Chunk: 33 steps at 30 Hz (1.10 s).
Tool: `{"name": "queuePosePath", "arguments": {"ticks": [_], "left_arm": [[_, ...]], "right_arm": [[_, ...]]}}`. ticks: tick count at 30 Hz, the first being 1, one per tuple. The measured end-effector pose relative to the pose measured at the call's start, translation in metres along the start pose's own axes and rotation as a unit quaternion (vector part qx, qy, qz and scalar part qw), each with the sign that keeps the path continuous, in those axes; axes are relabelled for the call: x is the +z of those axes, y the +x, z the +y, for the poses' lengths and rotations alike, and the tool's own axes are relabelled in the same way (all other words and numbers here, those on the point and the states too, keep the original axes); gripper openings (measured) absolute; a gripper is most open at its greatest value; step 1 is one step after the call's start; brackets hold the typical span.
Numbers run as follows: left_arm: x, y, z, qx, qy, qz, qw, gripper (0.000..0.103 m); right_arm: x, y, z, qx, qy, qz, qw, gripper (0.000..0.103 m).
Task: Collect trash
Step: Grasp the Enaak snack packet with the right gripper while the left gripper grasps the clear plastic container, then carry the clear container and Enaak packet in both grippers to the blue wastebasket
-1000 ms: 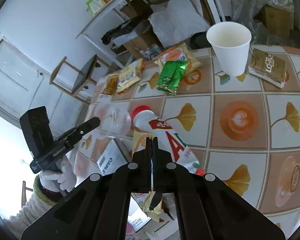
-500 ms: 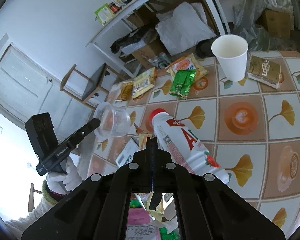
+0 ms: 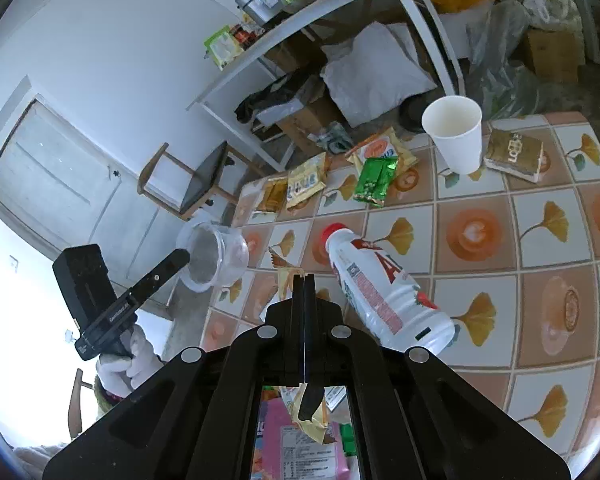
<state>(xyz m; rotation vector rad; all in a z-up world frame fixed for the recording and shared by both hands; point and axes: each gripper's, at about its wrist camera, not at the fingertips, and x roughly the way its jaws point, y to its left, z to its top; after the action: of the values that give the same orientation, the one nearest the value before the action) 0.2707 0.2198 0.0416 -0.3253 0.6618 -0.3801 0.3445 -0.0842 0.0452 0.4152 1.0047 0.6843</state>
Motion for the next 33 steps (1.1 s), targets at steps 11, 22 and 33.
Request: {"name": "queuePosePath", "arguments": {"ticks": [11, 22, 33], "left_arm": [[-0.001, -0.028, -0.024, -0.013, 0.008, -0.016, 0.9998, 0.005], [-0.001, -0.049, -0.039, -0.029, 0.020, -0.033, 0.9988, 0.005], [0.000, -0.061, -0.056, -0.042, 0.034, -0.047, 0.9974, 0.005]], "right_arm": [[-0.007, -0.033, 0.004, 0.003, 0.006, -0.031, 0.999, 0.000], [-0.015, -0.065, 0.002, -0.002, 0.016, -0.061, 0.998, 0.000], [-0.019, -0.089, 0.001, -0.008, 0.023, -0.090, 0.996, 0.000]]}}
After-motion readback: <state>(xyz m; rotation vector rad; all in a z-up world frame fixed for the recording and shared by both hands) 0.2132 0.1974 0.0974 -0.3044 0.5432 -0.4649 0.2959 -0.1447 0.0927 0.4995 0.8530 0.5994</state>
